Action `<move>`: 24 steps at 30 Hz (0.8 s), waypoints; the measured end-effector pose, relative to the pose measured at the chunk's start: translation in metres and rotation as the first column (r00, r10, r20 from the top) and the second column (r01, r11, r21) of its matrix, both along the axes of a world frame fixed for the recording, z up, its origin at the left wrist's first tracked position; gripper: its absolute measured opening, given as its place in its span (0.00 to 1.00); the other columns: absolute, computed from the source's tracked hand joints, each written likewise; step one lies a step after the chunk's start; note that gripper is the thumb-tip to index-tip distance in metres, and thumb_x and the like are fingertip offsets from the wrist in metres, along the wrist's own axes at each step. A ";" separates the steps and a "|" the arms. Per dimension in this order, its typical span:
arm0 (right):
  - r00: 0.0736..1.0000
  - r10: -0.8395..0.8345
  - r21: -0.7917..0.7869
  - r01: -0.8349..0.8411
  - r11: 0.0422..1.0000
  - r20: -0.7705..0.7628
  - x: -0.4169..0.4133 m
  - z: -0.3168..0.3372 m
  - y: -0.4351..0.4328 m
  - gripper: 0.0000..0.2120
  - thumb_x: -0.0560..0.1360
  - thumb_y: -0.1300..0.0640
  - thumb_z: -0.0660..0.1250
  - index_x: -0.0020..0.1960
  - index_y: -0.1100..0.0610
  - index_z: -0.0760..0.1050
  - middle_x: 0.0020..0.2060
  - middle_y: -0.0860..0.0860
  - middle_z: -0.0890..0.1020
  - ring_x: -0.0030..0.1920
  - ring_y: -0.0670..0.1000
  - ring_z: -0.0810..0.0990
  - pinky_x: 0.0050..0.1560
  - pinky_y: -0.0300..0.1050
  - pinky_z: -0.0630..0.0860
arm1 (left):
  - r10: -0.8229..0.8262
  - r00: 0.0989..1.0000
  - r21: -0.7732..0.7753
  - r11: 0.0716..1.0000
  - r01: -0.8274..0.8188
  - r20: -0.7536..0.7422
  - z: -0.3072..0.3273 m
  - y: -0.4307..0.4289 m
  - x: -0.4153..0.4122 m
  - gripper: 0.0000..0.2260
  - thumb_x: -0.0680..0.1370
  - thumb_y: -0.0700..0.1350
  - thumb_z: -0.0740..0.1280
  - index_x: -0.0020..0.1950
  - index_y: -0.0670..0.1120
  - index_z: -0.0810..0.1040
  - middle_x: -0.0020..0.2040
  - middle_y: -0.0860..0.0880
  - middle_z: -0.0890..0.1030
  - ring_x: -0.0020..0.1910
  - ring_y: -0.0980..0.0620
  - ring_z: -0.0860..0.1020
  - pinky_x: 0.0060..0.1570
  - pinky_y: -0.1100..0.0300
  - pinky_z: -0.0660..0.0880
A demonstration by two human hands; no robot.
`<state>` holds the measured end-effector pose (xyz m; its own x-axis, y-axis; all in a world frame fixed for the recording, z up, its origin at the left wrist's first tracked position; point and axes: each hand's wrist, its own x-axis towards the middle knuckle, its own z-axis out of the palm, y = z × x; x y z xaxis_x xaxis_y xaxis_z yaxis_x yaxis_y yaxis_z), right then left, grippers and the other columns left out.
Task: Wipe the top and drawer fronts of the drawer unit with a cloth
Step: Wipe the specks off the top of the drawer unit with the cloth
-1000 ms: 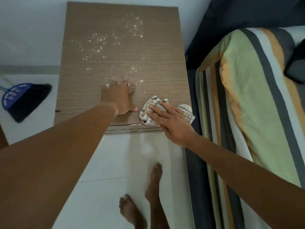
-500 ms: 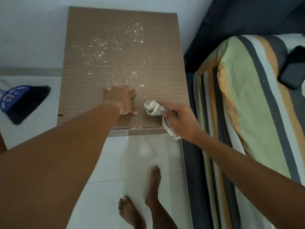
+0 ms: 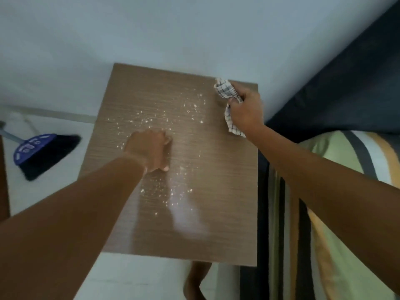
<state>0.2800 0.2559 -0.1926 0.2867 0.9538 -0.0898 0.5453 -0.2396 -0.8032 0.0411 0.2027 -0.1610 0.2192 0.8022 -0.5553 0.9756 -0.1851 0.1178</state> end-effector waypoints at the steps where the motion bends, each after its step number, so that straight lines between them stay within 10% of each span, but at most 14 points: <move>1: 0.999 0.002 0.019 -0.003 1.000 0.032 0.004 -0.005 0.016 0.21 0.80 0.63 0.62 0.72 0.52 0.74 0.64 0.48 0.81 0.58 0.45 0.80 0.62 0.41 0.77 | -0.024 0.999 -0.009 1.000 0.023 -0.046 -0.004 0.001 -0.001 0.39 0.68 0.53 0.79 0.77 0.54 0.68 0.74 0.48 0.72 0.70 0.43 0.73 0.69 0.48 0.70; 10: 0.826 0.322 -0.136 -0.293 0.946 0.462 -0.034 -0.066 0.068 0.26 0.85 0.47 0.50 0.80 0.54 0.59 0.80 0.51 0.60 0.80 0.57 0.52 0.79 0.52 0.49 | 0.073 0.994 -0.023 0.997 -0.075 -0.076 -0.026 0.012 0.000 0.43 0.66 0.50 0.81 0.78 0.57 0.64 0.73 0.45 0.73 0.70 0.43 0.72 0.67 0.52 0.72; 24: 0.635 0.579 -0.157 -0.593 0.789 0.511 -0.028 -0.068 0.065 0.24 0.86 0.46 0.49 0.80 0.52 0.59 0.79 0.47 0.61 0.81 0.52 0.53 0.79 0.50 0.49 | -0.013 0.999 -0.039 0.999 0.012 -0.033 -0.020 0.012 -0.004 0.43 0.70 0.52 0.77 0.80 0.58 0.58 0.81 0.55 0.55 0.80 0.46 0.57 0.78 0.49 0.51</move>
<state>0.2517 0.3206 -0.2602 -0.3395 0.9373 -0.0791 0.8855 0.2901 -0.3629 0.0372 0.2146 -0.1814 0.2099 0.7774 -0.5930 0.9768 -0.1930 0.0928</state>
